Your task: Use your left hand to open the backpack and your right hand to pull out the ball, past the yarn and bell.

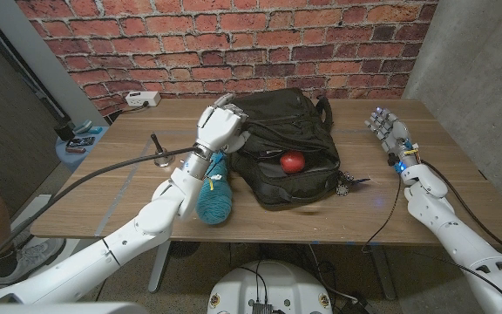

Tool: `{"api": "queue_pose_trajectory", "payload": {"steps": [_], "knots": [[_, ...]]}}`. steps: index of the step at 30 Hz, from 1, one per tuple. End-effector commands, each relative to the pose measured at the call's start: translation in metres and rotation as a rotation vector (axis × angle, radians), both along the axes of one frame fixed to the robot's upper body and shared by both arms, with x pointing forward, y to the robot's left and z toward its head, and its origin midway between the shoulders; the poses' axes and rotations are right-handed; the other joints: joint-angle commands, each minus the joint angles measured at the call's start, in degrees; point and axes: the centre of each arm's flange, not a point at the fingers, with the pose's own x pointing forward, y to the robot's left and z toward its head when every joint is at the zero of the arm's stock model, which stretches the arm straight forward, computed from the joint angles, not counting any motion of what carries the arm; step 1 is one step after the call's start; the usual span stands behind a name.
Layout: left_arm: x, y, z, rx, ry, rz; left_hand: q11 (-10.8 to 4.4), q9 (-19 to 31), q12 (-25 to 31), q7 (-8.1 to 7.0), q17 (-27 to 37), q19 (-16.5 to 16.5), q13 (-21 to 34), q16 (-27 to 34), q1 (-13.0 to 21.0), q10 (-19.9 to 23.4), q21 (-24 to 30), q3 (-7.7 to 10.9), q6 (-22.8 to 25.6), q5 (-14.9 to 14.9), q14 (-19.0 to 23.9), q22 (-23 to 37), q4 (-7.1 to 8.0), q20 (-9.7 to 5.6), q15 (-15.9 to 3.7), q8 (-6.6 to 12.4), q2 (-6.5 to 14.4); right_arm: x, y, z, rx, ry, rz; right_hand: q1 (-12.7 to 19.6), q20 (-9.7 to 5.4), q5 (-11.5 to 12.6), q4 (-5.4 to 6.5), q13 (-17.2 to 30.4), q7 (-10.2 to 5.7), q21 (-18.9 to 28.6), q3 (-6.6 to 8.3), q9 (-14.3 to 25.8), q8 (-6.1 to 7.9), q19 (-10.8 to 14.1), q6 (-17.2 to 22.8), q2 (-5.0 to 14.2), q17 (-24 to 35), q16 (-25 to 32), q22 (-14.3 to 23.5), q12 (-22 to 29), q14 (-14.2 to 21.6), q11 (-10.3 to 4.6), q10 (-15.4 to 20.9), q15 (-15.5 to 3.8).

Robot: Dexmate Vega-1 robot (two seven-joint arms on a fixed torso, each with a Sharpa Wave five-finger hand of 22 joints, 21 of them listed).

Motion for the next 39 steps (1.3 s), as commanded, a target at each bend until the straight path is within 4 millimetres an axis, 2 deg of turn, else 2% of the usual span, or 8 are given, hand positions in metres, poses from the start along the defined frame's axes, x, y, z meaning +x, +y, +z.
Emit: {"api": "queue_pose_trajectory", "payload": {"steps": [1,10,11,17,39], "knots": [[0.006,0.002,0.017,-0.041,0.038,-0.015,0.01,0.1,-0.2,-0.02,0.1,0.1,0.2,0.3,3.9,0.6,0.1,0.12,0.3,-0.1,0.6,0.3,-0.11,0.12,-0.13,0.29,3.3,-0.004,0.006,0.001,-0.008,0.019,0.000,0.4,0.03,0.2,-0.05,0.1,0.02,0.0,-0.13,0.0,0.27,0.1,0.5,0.03,0.2,0.5,0.2,0.3,0.0,-0.01,0.3,0.16],[0.011,0.003,0.031,-0.081,0.072,-0.043,-0.04,-0.2,-0.4,0.02,0.0,0.1,0.5,0.4,3.9,0.7,0.1,0.15,0.4,0.0,0.7,0.3,-0.09,0.15,-0.08,0.29,3.3,-0.013,0.011,0.003,-0.030,0.034,-0.009,0.4,0.04,0.2,-0.05,0.1,0.08,0.0,-0.12,0.0,0.28,0.1,0.5,0.06,0.2,0.5,0.2,0.3,0.0,-0.01,0.3,0.09],[0.011,0.003,0.032,-0.083,0.077,-0.044,-0.04,-0.2,-0.4,-0.02,0.1,0.1,0.6,0.4,3.9,0.7,0.1,0.14,0.3,0.0,0.6,0.3,-0.06,0.15,-0.08,0.26,3.3,-0.014,0.011,0.003,-0.032,0.036,-0.010,0.4,0.02,0.2,-0.04,0.1,0.05,0.0,-0.11,0.0,0.27,0.1,0.5,0.07,0.2,0.5,0.2,0.3,0.0,0.35,0.4,0.11],[0.011,0.005,0.035,-0.101,0.083,-0.050,-0.03,-0.3,-0.6,-0.04,0.0,0.0,0.8,0.3,3.7,0.7,0.1,0.12,0.4,0.0,0.5,0.3,0.06,0.20,-0.02,0.27,3.3,-0.016,0.015,0.002,-0.042,0.038,-0.010,0.4,0.01,0.2,-0.05,0.1,0.08,0.0,-0.09,0.0,0.28,0.1,0.6,0.08,0.2,0.5,0.2,0.3,0.1,0.04,0.3,0.05],[0.011,0.026,0.058,-0.177,0.133,-0.091,-0.05,-0.7,-1.0,-0.30,0.1,-0.4,1.6,0.2,3.6,0.8,-0.1,0.14,0.1,0.1,0.2,0.3,0.13,0.43,0.08,0.16,3.3,-0.031,0.041,0.002,-0.068,0.059,-0.017,0.6,0.03,0.3,-0.08,0.1,0.04,0.0,-0.05,0.0,0.28,0.1,0.6,0.09,0.2,0.6,0.2,0.3,0.1,-0.02,0.3,0.03]]}}
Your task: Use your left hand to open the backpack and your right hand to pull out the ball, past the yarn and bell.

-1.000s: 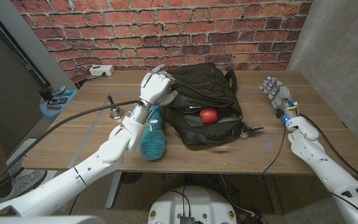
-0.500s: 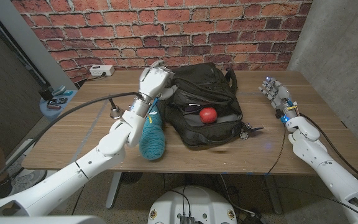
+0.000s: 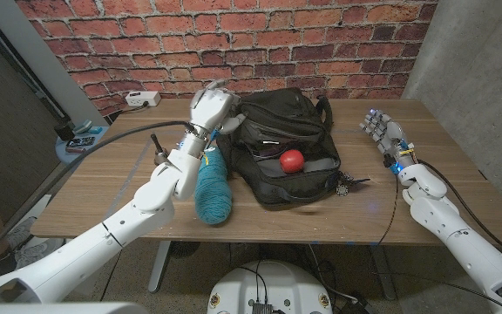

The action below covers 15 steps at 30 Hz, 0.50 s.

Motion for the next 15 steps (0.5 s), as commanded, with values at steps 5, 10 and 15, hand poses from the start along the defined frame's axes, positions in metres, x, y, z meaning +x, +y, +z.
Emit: {"api": "queue_pose_trajectory", "payload": {"steps": [5,10,15], "knots": [[0.001,0.011,0.017,-0.052,0.036,-0.036,-0.09,0.1,-0.3,-0.37,0.1,-0.2,0.4,0.2,3.6,0.5,-0.1,0.19,0.1,0.3,0.2,0.3,0.13,0.22,0.04,0.23,3.4,-0.010,0.019,0.001,-0.026,0.017,-0.001,0.6,0.03,0.3,-0.08,0.1,0.04,0.0,-0.05,0.0,0.27,0.1,0.6,0.09,0.2,0.2,0.2,0.3,0.1,-0.02,0.2,0.06],[0.003,0.011,0.021,-0.076,0.056,-0.054,-0.05,0.0,-0.3,-0.30,0.2,-0.2,0.6,0.2,3.7,0.6,-0.1,0.20,0.2,0.3,0.2,0.3,0.08,0.24,0.09,0.28,3.3,-0.012,0.024,0.000,-0.037,0.023,-0.004,0.6,0.04,0.3,-0.09,0.1,0.02,0.0,-0.04,0.0,0.29,0.1,0.6,0.08,0.2,0.2,0.2,0.3,0.1,0.02,0.2,0.08],[0.006,0.009,0.023,-0.103,0.078,-0.074,0.00,-0.1,-0.3,-0.29,0.2,-0.4,0.9,0.1,3.8,0.8,-0.1,0.26,0.2,0.4,0.1,0.3,0.02,0.30,0.15,0.30,3.3,-0.015,0.027,-0.001,-0.057,0.029,-0.007,0.6,0.01,0.3,-0.10,0.1,-0.03,0.0,-0.03,0.0,0.28,0.1,0.6,0.08,0.2,0.2,0.2,0.3,0.1,0.02,0.3,0.05]]}}
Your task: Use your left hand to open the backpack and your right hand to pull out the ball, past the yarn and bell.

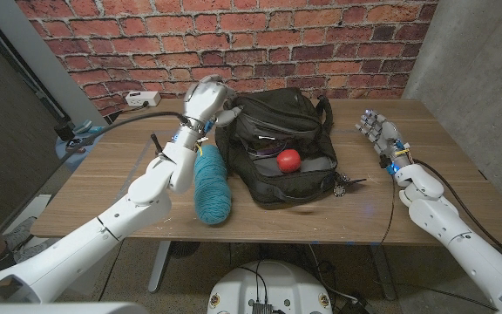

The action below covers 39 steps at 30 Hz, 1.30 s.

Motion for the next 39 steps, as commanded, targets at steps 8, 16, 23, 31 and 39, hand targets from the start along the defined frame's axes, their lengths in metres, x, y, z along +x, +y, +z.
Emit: {"api": "queue_pose_trajectory", "payload": {"steps": [8,16,23,31,39], "knots": [[0.013,-0.001,0.014,-0.106,0.078,-0.072,-0.20,0.4,-0.2,-0.31,0.3,-0.9,0.7,0.0,3.7,0.6,-0.3,0.33,-0.2,0.5,-0.3,0.1,0.05,0.58,0.30,0.40,3.6,-0.015,0.016,0.002,-0.096,0.017,-0.018,0.6,0.03,0.3,-0.10,0.1,-0.02,0.0,-0.03,0.0,0.27,0.0,0.6,0.08,0.2,0.2,0.2,0.3,0.0,0.01,0.2,0.01],[0.020,-0.006,0.019,-0.124,0.089,-0.092,-0.12,0.5,-0.2,-0.09,0.3,-1.1,1.0,-0.2,3.8,0.6,-0.4,0.41,-0.4,0.6,-0.5,0.1,0.02,0.71,0.31,0.52,3.6,-0.022,0.018,0.000,-0.113,0.023,-0.027,0.7,0.03,0.3,-0.11,0.1,-0.01,0.0,-0.02,0.0,0.27,0.0,0.6,0.09,0.2,0.2,0.2,0.3,0.0,0.12,0.3,-0.01],[0.026,-0.006,0.021,-0.161,0.116,-0.116,0.08,0.9,-0.2,0.00,0.3,-1.4,1.5,-0.3,3.8,0.7,-0.5,0.53,-0.5,0.8,-0.5,0.1,0.03,0.79,0.38,0.85,3.6,-0.029,0.021,0.000,-0.134,0.023,-0.045,0.7,0.00,0.3,-0.12,0.1,-0.06,0.0,0.00,0.0,0.31,0.0,0.7,0.09,0.1,0.3,0.2,0.4,0.0,0.17,0.4,0.05],[0.032,-0.006,0.024,-0.197,0.145,-0.134,0.11,1.0,-0.3,0.08,0.4,-1.6,1.8,-0.4,3.7,0.5,-0.6,0.53,-0.6,0.9,-0.6,0.1,0.08,0.96,0.49,1.00,3.6,-0.041,0.023,-0.004,-0.151,0.022,-0.084,0.7,0.02,0.3,-0.14,0.1,-0.06,0.0,-0.01,0.0,0.32,0.0,0.8,0.05,0.1,0.3,0.2,0.4,0.0,-0.02,0.4,0.04],[0.036,-0.002,0.029,-0.247,0.193,-0.155,0.21,1.0,-0.2,0.15,0.4,-1.8,2.2,-0.5,3.8,0.7,-0.7,0.56,-0.7,1.0,-0.7,0.1,0.04,1.05,0.51,1.12,3.6,-0.052,0.030,-0.002,-0.191,0.031,-0.111,0.8,0.02,0.3,-0.17,0.1,-0.07,0.0,0.00,0.0,0.33,0.1,0.8,0.04,0.1,0.3,0.2,0.4,0.0,0.14,0.5,0.09]]}}
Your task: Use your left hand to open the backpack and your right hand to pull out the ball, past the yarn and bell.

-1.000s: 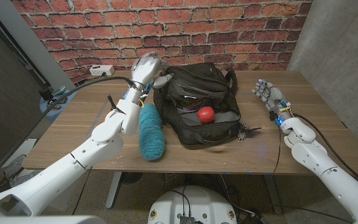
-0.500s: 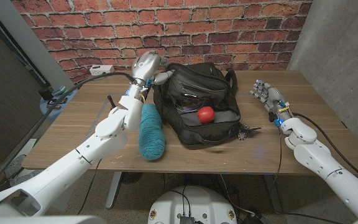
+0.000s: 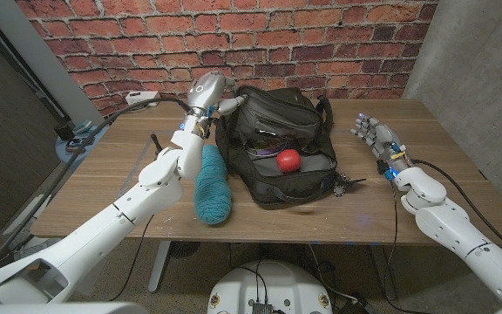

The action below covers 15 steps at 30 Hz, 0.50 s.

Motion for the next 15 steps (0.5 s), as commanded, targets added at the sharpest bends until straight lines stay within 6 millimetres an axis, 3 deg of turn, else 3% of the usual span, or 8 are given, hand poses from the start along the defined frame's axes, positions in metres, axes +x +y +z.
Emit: {"api": "queue_pose_trajectory", "payload": {"steps": [1,15], "knots": [[0.008,0.004,0.007,-0.081,0.073,-0.039,0.16,0.1,0.0,0.10,0.2,-0.4,0.4,-0.1,3.7,0.7,-0.2,0.42,-0.3,0.3,-0.2,0.1,-0.01,0.12,-0.05,0.30,3.7,-0.017,0.008,0.000,-0.049,0.004,-0.041,0.8,0.03,0.3,-0.17,0.1,-0.08,0.0,0.00,0.0,0.33,0.1,0.8,0.04,0.1,0.3,0.2,0.4,0.0,0.20,0.5,0.06],[0.020,0.006,0.014,-0.199,0.175,-0.127,0.25,0.0,0.0,0.33,0.7,-0.9,1.2,-0.1,4.0,0.5,-0.4,0.44,-0.5,0.5,-0.7,0.1,-0.16,0.23,0.00,0.40,3.9,-0.033,0.017,-0.007,-0.065,0.017,-0.058,0.9,0.04,0.3,-0.26,0.1,0.10,0.1,0.00,0.0,0.34,0.1,0.9,-0.04,0.1,0.3,0.2,0.4,0.1,0.23,0.5,0.21]]}}
